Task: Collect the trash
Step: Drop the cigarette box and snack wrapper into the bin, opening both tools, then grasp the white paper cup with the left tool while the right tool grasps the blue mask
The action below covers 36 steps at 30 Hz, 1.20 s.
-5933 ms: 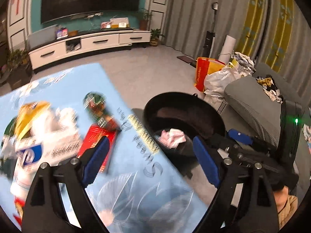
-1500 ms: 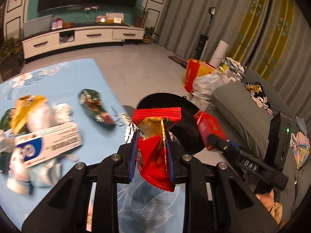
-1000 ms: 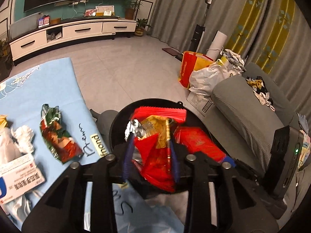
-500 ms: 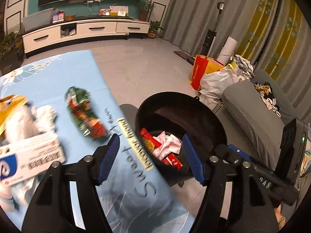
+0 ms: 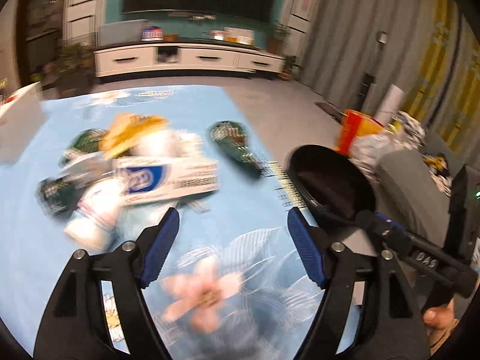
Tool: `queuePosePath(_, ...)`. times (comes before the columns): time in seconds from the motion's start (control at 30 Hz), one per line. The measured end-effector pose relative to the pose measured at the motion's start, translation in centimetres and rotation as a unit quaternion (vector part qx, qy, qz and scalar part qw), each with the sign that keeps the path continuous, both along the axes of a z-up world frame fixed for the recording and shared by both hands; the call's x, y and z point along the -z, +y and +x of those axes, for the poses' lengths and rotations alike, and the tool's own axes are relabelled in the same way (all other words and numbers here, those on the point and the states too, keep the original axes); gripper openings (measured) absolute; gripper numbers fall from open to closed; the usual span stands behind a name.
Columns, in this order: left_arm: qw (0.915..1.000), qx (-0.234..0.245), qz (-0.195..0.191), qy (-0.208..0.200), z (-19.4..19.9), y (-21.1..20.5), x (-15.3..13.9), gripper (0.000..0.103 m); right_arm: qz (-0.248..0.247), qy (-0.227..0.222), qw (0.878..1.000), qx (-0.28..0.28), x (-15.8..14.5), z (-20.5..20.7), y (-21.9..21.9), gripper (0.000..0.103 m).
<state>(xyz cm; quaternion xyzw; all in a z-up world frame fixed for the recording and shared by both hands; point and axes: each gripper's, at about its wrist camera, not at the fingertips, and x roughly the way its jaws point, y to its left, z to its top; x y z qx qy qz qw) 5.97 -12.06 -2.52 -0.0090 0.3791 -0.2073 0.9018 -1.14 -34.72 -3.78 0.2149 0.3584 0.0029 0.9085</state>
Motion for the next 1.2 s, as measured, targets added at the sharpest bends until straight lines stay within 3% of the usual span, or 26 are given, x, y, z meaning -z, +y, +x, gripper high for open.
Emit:
queuePosePath(0.23, 0.9958, -0.091, -0.007, -0.014, -2.4, 7.8, 0.4, 0.08, -0.034, 0.007, 0.995, -0.093, -0.9, 1.7, 7.7, 0.075)
queuePosePath(0.43, 0.9909, -0.13, -0.031, -0.016, -3.3, 12.3, 0.8, 0.08, -0.057, 0.006, 0.991, -0.119, -1.2, 2.1, 11.9, 0.075)
queuePosePath(0.97, 0.9839, -0.161, -0.078, 0.002, -2.4, 17.1, 3.2, 0.082, -0.119, 0.021, 0.98, -0.156, -0.2, 3.7, 17.3, 0.075)
queuePosePath(1.2, 0.9833, -0.152, -0.099, 0.016, -0.6, 18.4, 4.2, 0.082, -0.149, 0.007, 0.972, -0.183, 0.0, 4.9, 19.0, 0.075)
